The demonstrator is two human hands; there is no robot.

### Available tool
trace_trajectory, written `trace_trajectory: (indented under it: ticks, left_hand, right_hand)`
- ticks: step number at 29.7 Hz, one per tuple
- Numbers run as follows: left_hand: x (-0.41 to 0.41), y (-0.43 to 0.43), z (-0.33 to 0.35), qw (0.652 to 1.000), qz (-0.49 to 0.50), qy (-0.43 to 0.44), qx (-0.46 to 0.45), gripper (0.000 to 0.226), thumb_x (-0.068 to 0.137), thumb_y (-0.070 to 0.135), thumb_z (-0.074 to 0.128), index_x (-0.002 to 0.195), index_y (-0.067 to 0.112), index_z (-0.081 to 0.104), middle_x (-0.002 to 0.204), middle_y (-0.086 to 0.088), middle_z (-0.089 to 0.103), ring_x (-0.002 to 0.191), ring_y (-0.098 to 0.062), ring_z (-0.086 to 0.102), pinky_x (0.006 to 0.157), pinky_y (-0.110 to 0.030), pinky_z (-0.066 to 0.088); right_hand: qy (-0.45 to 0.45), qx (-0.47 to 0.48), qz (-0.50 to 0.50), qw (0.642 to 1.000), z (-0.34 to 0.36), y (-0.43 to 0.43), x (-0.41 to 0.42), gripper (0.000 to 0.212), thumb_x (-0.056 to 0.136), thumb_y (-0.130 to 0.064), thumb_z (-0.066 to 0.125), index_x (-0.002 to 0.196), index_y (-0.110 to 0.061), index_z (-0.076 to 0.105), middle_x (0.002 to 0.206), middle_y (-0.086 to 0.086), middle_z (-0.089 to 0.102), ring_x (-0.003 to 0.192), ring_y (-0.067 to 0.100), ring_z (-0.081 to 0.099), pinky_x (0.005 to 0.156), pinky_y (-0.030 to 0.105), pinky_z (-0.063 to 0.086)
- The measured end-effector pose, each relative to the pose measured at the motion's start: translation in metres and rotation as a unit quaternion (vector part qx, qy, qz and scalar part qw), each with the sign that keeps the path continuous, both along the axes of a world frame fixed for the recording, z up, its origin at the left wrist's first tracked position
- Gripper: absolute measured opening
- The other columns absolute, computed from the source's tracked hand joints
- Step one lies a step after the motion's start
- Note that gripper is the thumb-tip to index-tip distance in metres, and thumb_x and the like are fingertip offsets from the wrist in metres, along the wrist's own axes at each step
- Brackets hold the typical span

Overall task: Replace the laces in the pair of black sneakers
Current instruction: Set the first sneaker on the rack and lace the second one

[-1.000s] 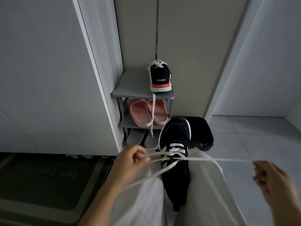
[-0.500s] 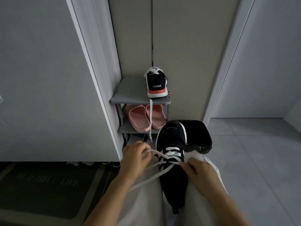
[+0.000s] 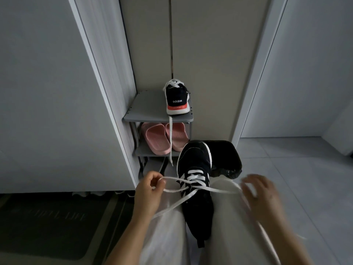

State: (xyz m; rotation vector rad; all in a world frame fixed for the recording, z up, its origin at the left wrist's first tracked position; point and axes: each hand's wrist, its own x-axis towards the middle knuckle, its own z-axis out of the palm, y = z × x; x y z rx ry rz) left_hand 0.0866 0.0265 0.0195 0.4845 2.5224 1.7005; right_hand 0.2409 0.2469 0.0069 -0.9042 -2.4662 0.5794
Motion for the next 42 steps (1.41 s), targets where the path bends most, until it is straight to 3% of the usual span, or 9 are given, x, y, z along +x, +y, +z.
trace_trajectory:
  ticks: [5, 11, 15, 17, 19, 24, 32, 36, 42]
  left_hand:
    - [0.014, 0.008, -0.013, 0.994, 0.061, -0.037, 0.080, 0.017, 0.087, 0.002, 0.058, 0.081, 0.017, 0.052, 0.079, 0.000, 0.056, 0.071, -0.011, 0.052, 0.056, -0.005, 0.039]
    - [0.019, 0.009, -0.024, 0.999, -0.031, 0.029, 0.020, 0.025, 0.082, 0.002, 0.063, 0.079, 0.025, 0.053, 0.079, 0.006, 0.058, 0.072, -0.002, 0.055, 0.064, -0.009, 0.042]
    - [0.027, 0.017, -0.029, 0.991, -0.059, 0.120, -0.025, 0.024, 0.079, 0.010, 0.065, 0.099, 0.020, 0.056, 0.092, 0.017, 0.055, 0.087, -0.004, 0.056, 0.076, -0.018, 0.044]
    - [0.029, 0.023, -0.028, 0.986, -0.070, 0.152, -0.003, 0.032, 0.083, 0.030, 0.057, 0.113, 0.019, 0.054, 0.103, 0.020, 0.051, 0.099, -0.001, 0.052, 0.084, -0.013, 0.041]
    - [0.028, 0.027, -0.026, 0.983, -0.078, 0.168, 0.017, 0.035, 0.084, 0.040, 0.050, 0.114, 0.022, 0.054, 0.106, 0.019, 0.052, 0.102, 0.004, 0.049, 0.086, -0.010, 0.040]
    - [0.019, 0.032, -0.030, 0.989, -0.043, 0.138, 0.029, 0.015, 0.084, 0.011, 0.063, 0.090, 0.023, 0.057, 0.085, 0.008, 0.058, 0.076, -0.004, 0.054, 0.069, -0.017, 0.041]
    - [0.029, 0.035, -0.034, 0.966, -0.099, 0.241, 0.008, 0.012, 0.076, 0.021, 0.048, 0.076, 0.029, 0.039, 0.076, 0.018, 0.043, 0.072, -0.002, 0.043, 0.066, -0.011, 0.037]
    - [0.029, 0.034, -0.039, 0.982, -0.089, 0.164, 0.007, 0.008, 0.070, 0.035, 0.044, 0.075, 0.037, 0.039, 0.076, 0.017, 0.047, 0.072, -0.003, 0.048, 0.063, -0.011, 0.037]
    - [0.031, 0.032, -0.034, 0.975, -0.119, 0.185, 0.032, 0.018, 0.082, 0.039, 0.049, 0.097, 0.029, 0.052, 0.088, 0.013, 0.055, 0.078, -0.001, 0.052, 0.067, -0.007, 0.039]
  right_hand:
    - [-0.022, -0.036, 0.153, 0.987, 0.019, -0.050, -0.030, 0.025, 0.087, -0.046, 0.049, 0.070, -0.029, 0.056, 0.065, -0.013, 0.054, 0.064, 0.001, 0.050, 0.061, 0.014, 0.038]
    - [0.186, -0.305, 0.009, 0.934, 0.016, -0.006, 0.009, 0.043, 0.086, 0.005, 0.053, 0.051, -0.016, 0.039, 0.044, -0.010, 0.034, 0.049, 0.005, 0.030, 0.045, 0.019, 0.024]
    - [0.081, -0.266, -0.075, 0.958, 0.007, 0.014, 0.025, 0.030, 0.085, -0.005, 0.056, 0.057, -0.008, 0.045, 0.052, 0.002, 0.039, 0.052, 0.018, 0.035, 0.052, 0.028, 0.025]
    - [0.030, -0.161, -0.042, 0.986, 0.002, 0.004, 0.019, 0.019, 0.080, -0.027, 0.054, 0.065, -0.016, 0.054, 0.069, 0.000, 0.052, 0.067, 0.021, 0.050, 0.063, 0.031, 0.038]
    - [0.048, -0.086, 0.031, 0.995, 0.003, -0.015, 0.006, 0.031, 0.076, -0.045, 0.047, 0.078, -0.018, 0.064, 0.085, -0.007, 0.055, 0.080, 0.015, 0.050, 0.076, 0.033, 0.040]
    - [0.008, -0.010, 0.123, 0.992, 0.015, -0.052, -0.027, 0.040, 0.087, -0.047, 0.051, 0.063, -0.015, 0.055, 0.062, -0.010, 0.050, 0.063, 0.012, 0.048, 0.065, 0.026, 0.036]
    - [0.202, -0.304, 0.045, 0.930, 0.016, -0.052, -0.012, 0.045, 0.087, 0.002, 0.054, 0.051, -0.017, 0.034, 0.045, -0.012, 0.029, 0.045, 0.001, 0.027, 0.043, 0.014, 0.023]
    - [0.271, -0.346, 0.005, 0.898, 0.018, -0.051, 0.000, 0.038, 0.085, 0.009, 0.049, 0.055, -0.010, 0.036, 0.049, -0.008, 0.026, 0.046, 0.002, 0.023, 0.040, 0.015, 0.020]
    - [0.263, -0.319, -0.021, 0.910, 0.016, -0.051, 0.000, 0.037, 0.082, 0.007, 0.049, 0.054, -0.010, 0.033, 0.046, -0.008, 0.024, 0.045, 0.005, 0.023, 0.039, 0.014, 0.018]
